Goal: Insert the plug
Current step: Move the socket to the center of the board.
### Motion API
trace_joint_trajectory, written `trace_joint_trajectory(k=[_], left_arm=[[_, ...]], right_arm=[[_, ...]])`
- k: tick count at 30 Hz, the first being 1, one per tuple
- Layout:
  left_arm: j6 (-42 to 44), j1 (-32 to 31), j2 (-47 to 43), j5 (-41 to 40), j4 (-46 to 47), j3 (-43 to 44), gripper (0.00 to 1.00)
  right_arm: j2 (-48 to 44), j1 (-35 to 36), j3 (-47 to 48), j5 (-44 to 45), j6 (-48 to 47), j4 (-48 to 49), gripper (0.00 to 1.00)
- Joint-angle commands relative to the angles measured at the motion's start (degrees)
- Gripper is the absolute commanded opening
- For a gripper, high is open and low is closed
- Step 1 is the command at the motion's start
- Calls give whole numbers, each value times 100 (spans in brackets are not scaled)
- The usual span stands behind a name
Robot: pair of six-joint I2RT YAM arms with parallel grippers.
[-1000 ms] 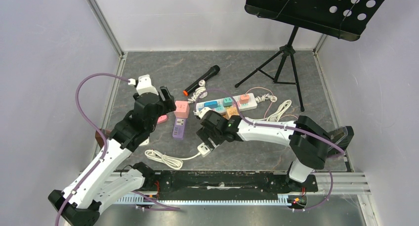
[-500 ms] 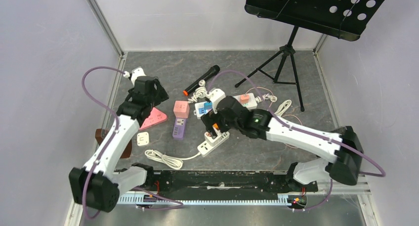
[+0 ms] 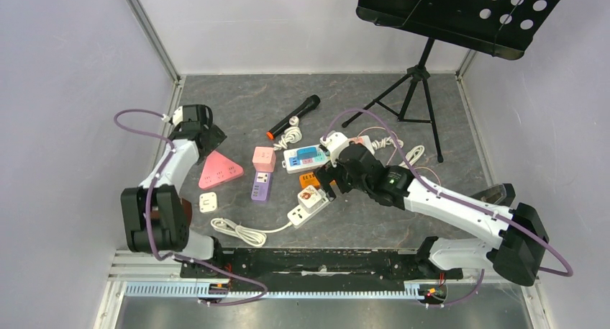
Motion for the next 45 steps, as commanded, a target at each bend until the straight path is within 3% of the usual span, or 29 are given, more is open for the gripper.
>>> trace_joint_trajectory(k=[1, 7, 10, 20, 29, 38, 45], left_arm=[[1279, 58, 743, 7, 152, 823, 85], [2780, 534, 1930, 1545, -497, 1882, 84], [3088, 760, 2238, 2228, -809, 2107, 84], [3256, 1275, 2294, 3565, -474, 1181, 84], [3422, 1612, 2608, 5419, -467, 899, 84], [4129, 1804, 2614, 6234, -953, 662, 83], [4326, 1953, 2723, 6648, -842, 397, 76]], right_arm=[[-14, -77, 17, -317, -311, 503, 96], [-156, -89, -9, -621, -319, 694, 96], [-214, -88, -52, -616, -348, 693, 96], [-409, -89, -232, -699, -324, 781, 96], [-615, -88, -382, -826, -308, 929, 96], [-905, -88, -531, -843, -348, 1015, 96], [-970, -89, -560, -998, -355, 1064, 96]])
